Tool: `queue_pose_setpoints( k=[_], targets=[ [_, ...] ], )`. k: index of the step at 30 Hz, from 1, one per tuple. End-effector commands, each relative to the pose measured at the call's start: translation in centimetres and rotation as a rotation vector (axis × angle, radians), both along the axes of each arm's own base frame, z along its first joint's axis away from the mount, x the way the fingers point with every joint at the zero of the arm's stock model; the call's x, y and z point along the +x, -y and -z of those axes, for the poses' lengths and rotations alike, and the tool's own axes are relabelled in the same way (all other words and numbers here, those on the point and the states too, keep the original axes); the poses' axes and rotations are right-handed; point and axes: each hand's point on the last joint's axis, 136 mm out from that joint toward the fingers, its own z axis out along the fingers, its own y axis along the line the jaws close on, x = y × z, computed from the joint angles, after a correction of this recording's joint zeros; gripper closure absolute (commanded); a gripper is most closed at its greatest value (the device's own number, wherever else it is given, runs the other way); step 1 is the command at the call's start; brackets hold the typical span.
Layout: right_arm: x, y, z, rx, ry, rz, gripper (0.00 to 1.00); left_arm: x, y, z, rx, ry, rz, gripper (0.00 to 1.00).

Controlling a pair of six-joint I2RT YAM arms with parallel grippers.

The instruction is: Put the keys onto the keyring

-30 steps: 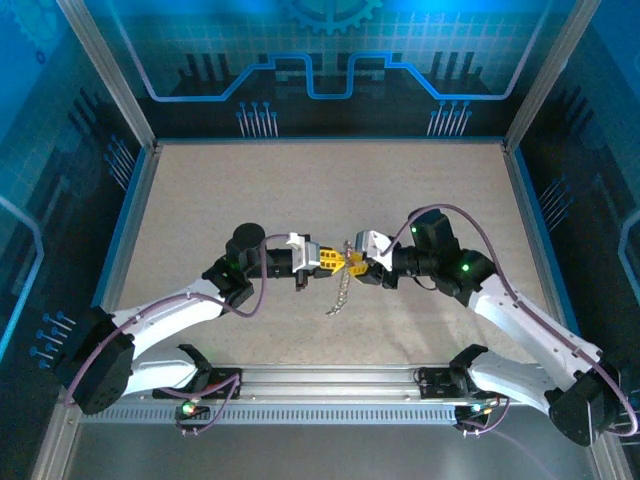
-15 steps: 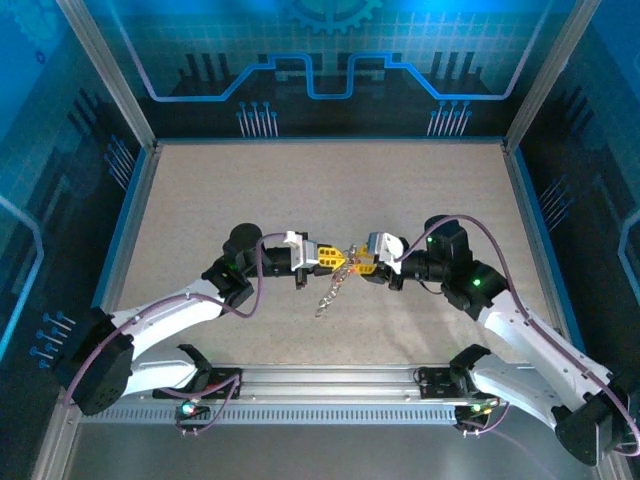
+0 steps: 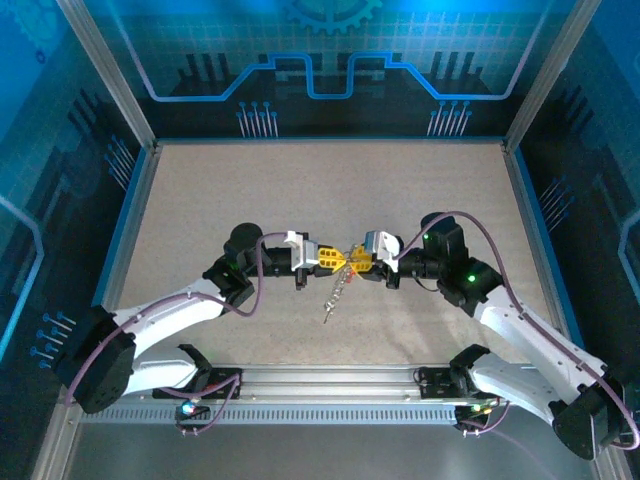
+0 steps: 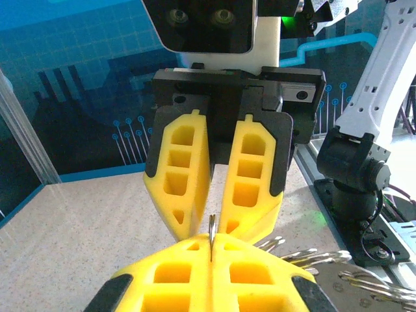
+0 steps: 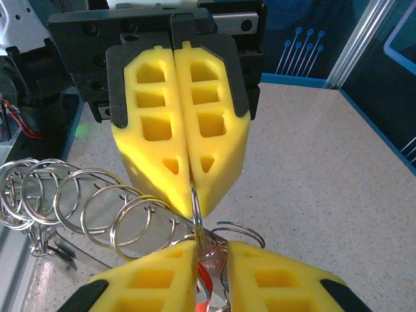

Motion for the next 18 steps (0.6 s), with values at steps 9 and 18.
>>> queue_pose_setpoints(
  k=[9,18],
  targets=[
    [0.0,-0.6,-0.9,0.057,-0.005,-0.024,0.95,-0.2,0.7,-2.5,-0.071,0.055,0.051,1.0],
    [-0.2,0.1,-0.3,-0.069,0.043,0.006,1.0,0.3,-0.3,0.7,0.113,0.01,-0.031,0.77]
  ],
)
